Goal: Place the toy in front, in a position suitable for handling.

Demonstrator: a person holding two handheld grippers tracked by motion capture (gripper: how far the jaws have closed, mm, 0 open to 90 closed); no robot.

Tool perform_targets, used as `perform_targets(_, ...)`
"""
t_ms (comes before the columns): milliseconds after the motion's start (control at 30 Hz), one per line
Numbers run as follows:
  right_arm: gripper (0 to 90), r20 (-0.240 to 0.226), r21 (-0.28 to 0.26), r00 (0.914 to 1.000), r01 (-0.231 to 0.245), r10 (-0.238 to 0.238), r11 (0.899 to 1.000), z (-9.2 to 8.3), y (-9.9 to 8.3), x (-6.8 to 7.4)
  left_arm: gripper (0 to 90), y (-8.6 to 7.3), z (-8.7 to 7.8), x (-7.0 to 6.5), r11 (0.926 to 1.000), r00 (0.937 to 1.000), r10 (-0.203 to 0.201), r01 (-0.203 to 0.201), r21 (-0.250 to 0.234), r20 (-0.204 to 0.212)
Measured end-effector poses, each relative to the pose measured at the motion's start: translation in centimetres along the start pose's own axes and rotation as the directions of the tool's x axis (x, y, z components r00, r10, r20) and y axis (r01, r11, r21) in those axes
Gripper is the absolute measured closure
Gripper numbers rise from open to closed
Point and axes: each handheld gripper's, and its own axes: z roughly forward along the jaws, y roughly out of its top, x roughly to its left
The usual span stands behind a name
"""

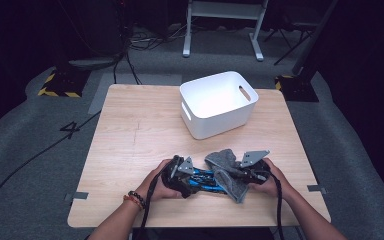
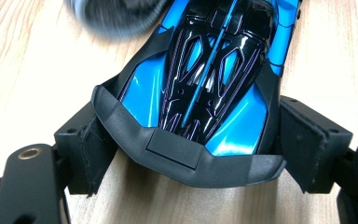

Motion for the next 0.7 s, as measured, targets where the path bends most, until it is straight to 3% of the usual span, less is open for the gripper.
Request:
perform_targets(167, 78.0, -0.031, 0.015, 0.9994, 0.014, -0.014, 1.000, -1.6, -1.1, 1.3, 20.3, 0.0, 0.0, -0.1, 0.9999, 0.9998, -0.015, 0.015, 0.002, -0.012)
perform_targets(333, 78.4, -0.047, -0.014, 0.9988, 0.011, -0.012, 1.000, -2.6, -1.8, 2.6, 20.3, 0.0, 0.0, 0.2, 0.9974, 0.9957, -0.073, 0.072, -0.005, -0.058)
perform_targets(500, 78.3, -0.073, -0.031, 0.9961, 0.047, -0.050, 0.998, -2.4, -1.0, 3.9, 20.3, 0.5, 0.4, 0.1, 0.9900, 0.9829, -0.141, 0.140, -0.018, -0.119)
perform_targets(600, 77.9, -0.053, -0.029, 0.9972, 0.051, -0.052, 0.998, -1.8, -0.5, 4.2, 20.3, 0.7, 0.6, -0.1, 0.9853, 0.9750, -0.171, 0.169, -0.021, -0.142)
perform_targets(700, 77.6, -0.024, -0.024, 0.9989, 0.040, -0.040, 0.999, -1.3, -0.4, 4.0, 20.3, 0.7, 0.7, -0.3, 0.9832, 0.9714, -0.182, 0.180, -0.027, -0.152)
